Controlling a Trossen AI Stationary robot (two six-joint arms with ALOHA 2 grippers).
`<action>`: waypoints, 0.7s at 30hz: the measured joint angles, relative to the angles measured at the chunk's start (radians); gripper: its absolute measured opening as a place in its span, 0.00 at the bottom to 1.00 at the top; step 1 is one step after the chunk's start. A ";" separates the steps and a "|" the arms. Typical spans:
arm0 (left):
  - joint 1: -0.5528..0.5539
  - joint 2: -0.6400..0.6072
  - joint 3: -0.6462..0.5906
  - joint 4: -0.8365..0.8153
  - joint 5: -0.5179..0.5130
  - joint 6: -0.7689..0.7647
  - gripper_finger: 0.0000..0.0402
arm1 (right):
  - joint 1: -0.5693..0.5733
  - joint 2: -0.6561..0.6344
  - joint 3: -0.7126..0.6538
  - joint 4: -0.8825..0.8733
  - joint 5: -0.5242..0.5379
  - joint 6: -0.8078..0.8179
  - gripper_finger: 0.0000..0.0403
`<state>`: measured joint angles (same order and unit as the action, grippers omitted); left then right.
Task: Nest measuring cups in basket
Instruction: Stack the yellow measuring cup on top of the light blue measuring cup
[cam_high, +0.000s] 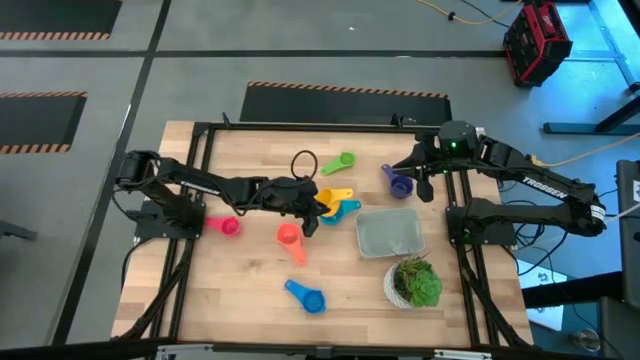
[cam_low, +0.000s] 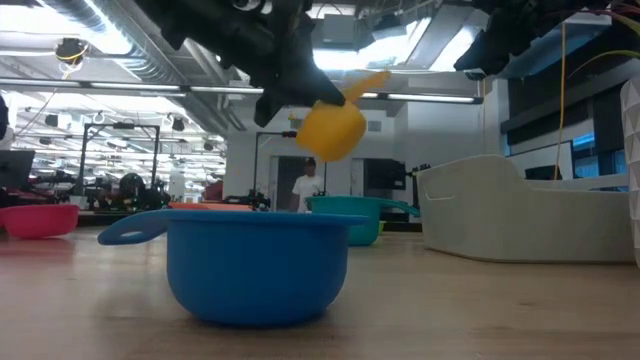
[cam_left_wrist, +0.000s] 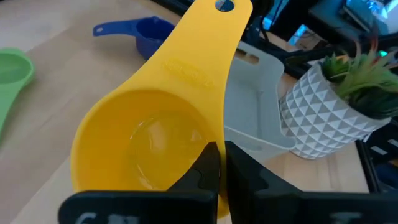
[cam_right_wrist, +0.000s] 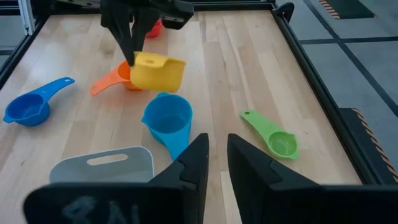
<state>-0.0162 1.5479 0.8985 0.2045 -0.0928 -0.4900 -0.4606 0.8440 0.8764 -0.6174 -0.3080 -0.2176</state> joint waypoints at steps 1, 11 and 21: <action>0.000 0.010 0.005 0.000 0.000 0.003 0.01 | 0.000 0.000 0.000 0.000 0.000 0.000 0.16; 0.001 0.095 0.019 -0.001 -0.051 0.021 0.01 | 0.000 0.000 0.000 0.000 0.000 0.000 0.16; 0.001 0.116 0.019 0.000 -0.062 0.029 0.01 | 0.000 0.000 0.000 -0.001 0.000 0.000 0.16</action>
<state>-0.0154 1.6634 0.9176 0.2040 -0.1545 -0.4610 -0.4608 0.8440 0.8764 -0.6182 -0.3077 -0.2176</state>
